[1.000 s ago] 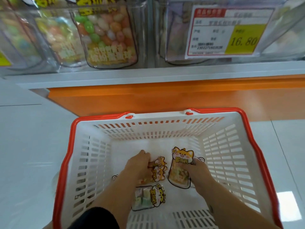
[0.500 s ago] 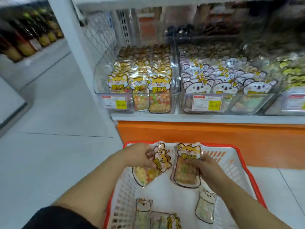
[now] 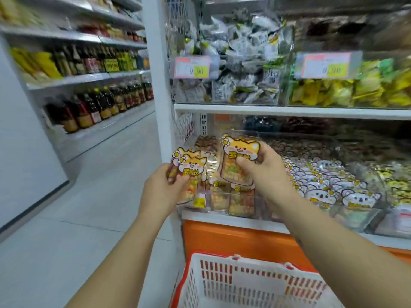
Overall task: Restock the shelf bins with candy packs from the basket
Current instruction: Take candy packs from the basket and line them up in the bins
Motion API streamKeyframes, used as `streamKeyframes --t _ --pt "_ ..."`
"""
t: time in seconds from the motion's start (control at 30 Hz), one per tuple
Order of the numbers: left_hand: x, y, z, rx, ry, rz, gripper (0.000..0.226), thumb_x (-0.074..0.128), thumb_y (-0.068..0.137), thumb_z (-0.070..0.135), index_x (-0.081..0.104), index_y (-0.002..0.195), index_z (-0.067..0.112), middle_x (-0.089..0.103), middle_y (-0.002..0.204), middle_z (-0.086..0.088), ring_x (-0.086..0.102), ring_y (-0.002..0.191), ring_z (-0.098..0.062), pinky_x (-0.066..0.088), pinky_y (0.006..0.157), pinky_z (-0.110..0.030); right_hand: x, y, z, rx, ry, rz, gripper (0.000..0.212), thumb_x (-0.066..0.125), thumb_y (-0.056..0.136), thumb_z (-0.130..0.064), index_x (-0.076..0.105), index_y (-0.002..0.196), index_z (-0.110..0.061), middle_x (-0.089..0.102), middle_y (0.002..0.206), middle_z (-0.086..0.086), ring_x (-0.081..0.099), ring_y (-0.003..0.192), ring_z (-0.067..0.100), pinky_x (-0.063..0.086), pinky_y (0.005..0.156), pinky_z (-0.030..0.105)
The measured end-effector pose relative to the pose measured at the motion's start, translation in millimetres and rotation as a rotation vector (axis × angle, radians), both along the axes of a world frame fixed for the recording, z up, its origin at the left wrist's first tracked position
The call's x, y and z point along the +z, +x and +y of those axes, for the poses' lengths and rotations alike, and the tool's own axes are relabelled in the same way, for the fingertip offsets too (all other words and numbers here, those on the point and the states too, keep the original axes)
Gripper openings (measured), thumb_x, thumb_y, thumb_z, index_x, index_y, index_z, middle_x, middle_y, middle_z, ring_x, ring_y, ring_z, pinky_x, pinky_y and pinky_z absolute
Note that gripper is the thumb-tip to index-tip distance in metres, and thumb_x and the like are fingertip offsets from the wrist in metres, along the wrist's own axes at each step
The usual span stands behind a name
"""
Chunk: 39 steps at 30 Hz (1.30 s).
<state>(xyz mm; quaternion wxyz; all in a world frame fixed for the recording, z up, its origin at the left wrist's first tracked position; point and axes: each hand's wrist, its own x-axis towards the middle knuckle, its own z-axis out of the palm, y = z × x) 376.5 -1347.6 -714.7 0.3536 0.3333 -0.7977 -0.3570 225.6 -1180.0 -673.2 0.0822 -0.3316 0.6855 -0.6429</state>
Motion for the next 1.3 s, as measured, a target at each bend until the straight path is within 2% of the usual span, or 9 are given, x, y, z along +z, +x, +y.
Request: streamKeyframes --t 0.27,0.43,0.53,0.63,0.73,0.87,1.0,1.13,1.3 --pt "9.4 -22.6 -13.9 0.108 -0.112 0.008 0.021 0.069 0.091 0.036 0.061 0.109 0.03 0.07 0.097 0.013 0.065 0.093 -0.016 0.054 0.077 -0.038 -56.6 -46.2 -78.3 0.079 0.179 -0.295 0.027 0.073 0.082 0.001 0.066 0.098 -0.02 0.076 0.097 0.004 0.072 0.094 0.023 0.057 0.09 0.05" --pt "8.7 -20.1 -21.1 0.144 -0.065 -0.001 0.018 0.068 0.093 0.038 0.057 0.105 0.031 0.069 0.099 0.011 0.064 0.092 -0.017 0.054 0.077 -0.038 -67.4 -59.3 -75.7 -0.005 0.576 0.001 0.059 0.083 0.071 -0.013 0.054 0.123 -0.022 0.068 0.111 0.006 0.068 0.09 0.024 0.059 0.072 0.039" --pt "6.4 -20.7 -16.7 0.118 -0.035 0.001 0.019 0.068 0.093 0.036 0.059 0.108 0.029 0.069 0.098 0.012 0.065 0.092 -0.016 0.056 0.08 -0.04 -59.0 -55.1 -73.6 -0.138 0.77 0.456 0.087 0.082 0.074 -0.024 0.034 0.147 -0.03 0.048 0.14 0.005 0.049 0.125 0.026 0.049 0.095 0.037" --pt "2.2 -21.4 -12.8 0.086 0.018 0.029 0.022 0.068 0.093 0.034 0.061 0.113 0.028 0.07 0.099 0.013 0.066 0.093 -0.013 0.056 0.083 -0.04 -57.5 -47.1 -78.4 -0.203 0.932 0.837 0.069 0.074 0.08 -0.03 0.043 0.142 -0.034 0.042 0.139 0.002 0.036 0.129 0.025 0.038 0.105 0.042" --pt "0.3 -21.5 -15.0 0.084 0.064 0.073 0.025 0.068 0.093 0.033 0.061 0.116 0.027 0.07 0.103 0.014 0.067 0.096 -0.01 0.057 0.084 -0.037 -59.4 -48.8 -82.7 -0.103 1.051 0.825 0.055 0.073 0.083 -0.036 0.051 0.133 -0.036 0.044 0.135 -0.001 0.036 0.128 0.024 0.034 0.107 0.043" --pt "-0.7 -23.4 -15.5 0.031 0.098 0.116 0.02 0.067 0.094 0.03 0.062 0.113 0.025 0.068 0.101 0.017 0.062 0.09 0.005 0.046 0.066 -0.004 -53.1 -51.0 -82.5 -0.029 1.197 0.815 0.052 0.072 0.081 -0.049 0.056 0.129 -0.034 0.045 0.134 0.0 0.037 0.129 0.026 0.033 0.107 0.046" --pt "-1.1 -29.0 -11.3 -0.052 0.124 0.112 0.018 0.063 0.097 0.033 0.06 0.113 0.026 0.068 0.103 0.018 0.062 0.092 0.006 0.043 0.063 0.0 -30.6 -49.1 -74.0 -0.035 0.74 0.566 0.063 0.071 0.078 -0.059 0.053 0.132 -0.035 0.047 0.135 -0.006 0.043 0.126 0.019 0.041 0.104 0.04" --pt "1.8 -38.9 -14.2 -0.188 0.18 0.148 0.023 0.06 0.099 0.03 0.058 0.122 0.033 0.069 0.108 0.02 0.064 0.099 0.006 0.046 0.076 -0.004 -3.7 -30.5 -70.7 0.447 0.309 -0.083 0.066 0.079 0.082 -0.021 0.046 0.139 -0.026 0.067 0.123 -0.008 0.067 0.107 0.009 0.054 0.095 0.035" --pt "6.6 -54.3 -21.1 -0.197 0.133 0.053 0.035 0.058 0.1 0.03 0.048 0.134 0.026 0.063 0.118 0.015 0.061 0.111 -0.004 0.046 0.081 -0.013 -16.7 -27.7 -86.0 0.131 0.245 0.074 0.037 0.081 0.08 -0.013 0.057 0.108 -0.019 0.075 0.094 -0.005 0.07 0.084 0.006 0.059 0.081 0.034"
